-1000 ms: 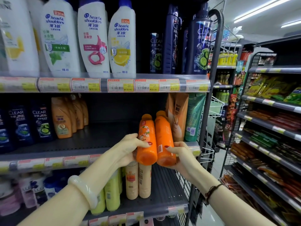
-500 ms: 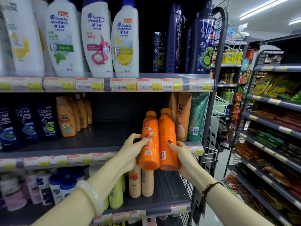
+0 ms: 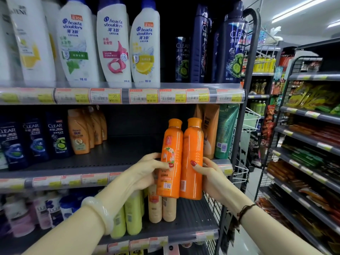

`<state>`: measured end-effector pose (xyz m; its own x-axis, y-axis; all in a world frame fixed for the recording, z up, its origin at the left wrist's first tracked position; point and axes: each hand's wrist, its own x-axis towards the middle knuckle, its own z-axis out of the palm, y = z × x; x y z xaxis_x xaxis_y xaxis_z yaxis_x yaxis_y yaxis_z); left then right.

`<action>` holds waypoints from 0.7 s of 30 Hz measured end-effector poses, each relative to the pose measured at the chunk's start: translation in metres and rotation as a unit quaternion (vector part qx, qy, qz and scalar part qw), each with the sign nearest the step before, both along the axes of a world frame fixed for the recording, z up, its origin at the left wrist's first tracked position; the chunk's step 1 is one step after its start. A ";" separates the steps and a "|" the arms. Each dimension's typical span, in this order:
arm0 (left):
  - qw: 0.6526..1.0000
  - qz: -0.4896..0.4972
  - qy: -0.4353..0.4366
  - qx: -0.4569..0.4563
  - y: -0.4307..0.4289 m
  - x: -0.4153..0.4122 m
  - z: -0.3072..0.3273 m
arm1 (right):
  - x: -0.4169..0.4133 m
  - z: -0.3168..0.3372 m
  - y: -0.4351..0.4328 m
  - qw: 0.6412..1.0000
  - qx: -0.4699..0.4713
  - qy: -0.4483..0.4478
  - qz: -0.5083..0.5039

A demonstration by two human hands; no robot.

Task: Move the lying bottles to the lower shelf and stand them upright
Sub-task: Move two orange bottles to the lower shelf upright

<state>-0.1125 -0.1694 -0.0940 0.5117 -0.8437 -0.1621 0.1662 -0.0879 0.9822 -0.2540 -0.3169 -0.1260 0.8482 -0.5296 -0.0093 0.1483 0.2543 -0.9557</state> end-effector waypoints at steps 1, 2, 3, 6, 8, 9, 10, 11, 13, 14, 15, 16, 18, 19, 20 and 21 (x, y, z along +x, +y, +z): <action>1.000 -0.015 -0.011 0.004 0.001 0.001 0.001 | 0.000 0.003 -0.001 1.000 -0.011 0.001 0.016; 0.999 -0.026 -0.023 0.007 0.001 0.002 0.003 | 0.000 0.005 -0.002 0.999 -0.019 0.002 0.029; 0.999 -0.034 -0.033 0.008 0.001 0.003 0.005 | 0.000 0.008 -0.003 0.999 -0.026 0.003 0.038; 0.999 -0.036 -0.039 0.002 0.003 0.006 0.010 | -0.002 0.020 -0.004 0.997 -0.064 0.016 0.046; 0.998 -0.039 -0.045 0.000 0.005 0.007 0.013 | -0.005 0.030 -0.003 0.994 -0.091 0.030 0.052; 0.998 -0.039 -0.053 0.001 0.005 0.007 0.015 | -0.006 0.034 -0.002 0.992 -0.105 0.038 0.057; 0.997 -0.037 -0.064 0.004 0.006 0.007 0.016 | -0.007 0.038 0.000 0.990 -0.119 0.045 0.063; 0.997 -0.034 -0.074 0.007 0.007 0.006 0.016 | -0.008 0.040 0.002 0.988 -0.130 0.052 0.068; 0.995 -0.032 -0.094 0.016 0.010 0.005 0.015 | -0.009 0.040 0.005 0.985 -0.144 0.063 0.076; 0.994 -0.033 -0.104 0.021 0.011 0.006 0.012 | -0.010 0.037 0.005 0.984 -0.147 0.067 0.078; 0.993 -0.033 -0.115 0.025 0.012 0.006 0.009 | -0.010 0.035 0.006 0.983 -0.151 0.071 0.078; 0.991 -0.031 -0.128 0.029 0.012 0.007 0.006 | -0.011 0.032 0.006 0.982 -0.156 0.078 0.076; 0.986 -0.025 -0.160 0.034 0.014 0.008 0.001 | -0.011 0.028 0.006 0.977 -0.174 0.097 0.069; 0.984 -0.023 -0.175 0.035 0.014 0.008 -0.002 | -0.011 0.025 0.006 0.975 -0.185 0.107 0.068; 0.981 -0.024 -0.190 0.037 0.015 0.008 -0.005 | -0.011 0.023 0.007 0.972 -0.196 0.115 0.067; 0.977 -0.027 -0.209 0.038 0.015 0.007 -0.009 | -0.011 0.019 0.007 0.969 -0.205 0.122 0.064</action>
<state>-0.1051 -0.1540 -0.1026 0.5018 -0.8649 -0.0112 -0.2545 -0.1600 0.9537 -0.2651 -0.3102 -0.1067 0.9064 -0.4215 -0.0292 -0.1026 -0.1526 -0.9829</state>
